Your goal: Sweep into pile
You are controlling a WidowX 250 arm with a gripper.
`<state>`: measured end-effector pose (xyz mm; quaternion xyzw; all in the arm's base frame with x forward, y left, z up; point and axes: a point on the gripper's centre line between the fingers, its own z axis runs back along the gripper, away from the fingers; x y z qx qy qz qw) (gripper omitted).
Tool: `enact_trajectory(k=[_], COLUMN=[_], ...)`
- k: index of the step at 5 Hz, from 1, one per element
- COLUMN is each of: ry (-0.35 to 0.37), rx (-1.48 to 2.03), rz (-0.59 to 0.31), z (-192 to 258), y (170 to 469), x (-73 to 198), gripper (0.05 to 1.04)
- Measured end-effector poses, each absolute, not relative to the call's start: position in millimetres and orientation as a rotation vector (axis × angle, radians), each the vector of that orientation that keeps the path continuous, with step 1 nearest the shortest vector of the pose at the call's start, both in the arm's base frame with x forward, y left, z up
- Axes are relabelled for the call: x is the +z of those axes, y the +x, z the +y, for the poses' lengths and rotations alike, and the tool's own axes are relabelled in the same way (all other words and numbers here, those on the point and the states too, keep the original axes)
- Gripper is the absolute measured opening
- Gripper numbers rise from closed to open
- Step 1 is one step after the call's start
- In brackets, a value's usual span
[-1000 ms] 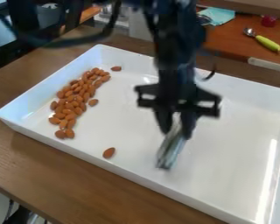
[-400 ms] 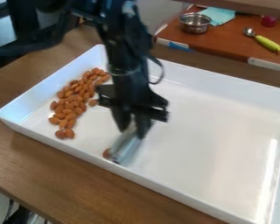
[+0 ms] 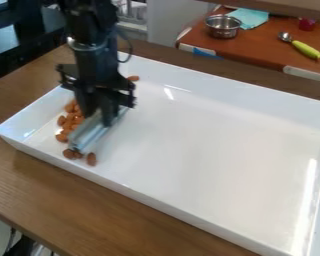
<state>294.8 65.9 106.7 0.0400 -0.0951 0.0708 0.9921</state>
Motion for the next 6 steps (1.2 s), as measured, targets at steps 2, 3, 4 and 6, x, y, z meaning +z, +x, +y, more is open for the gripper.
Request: enact_trajectory(k=[2,3,4,6], ry=[0.039,-0.106,-0.202,-0.195], rx=[0.188,0.215,0.201,0.1], rz=[-0.216,-0.232,-0.246,-0.196], z=[78,48,1,-94], y=[300,308,321,343], x=[115,149,181,156], gripper=[0.349,0.349,0.349,0.349])
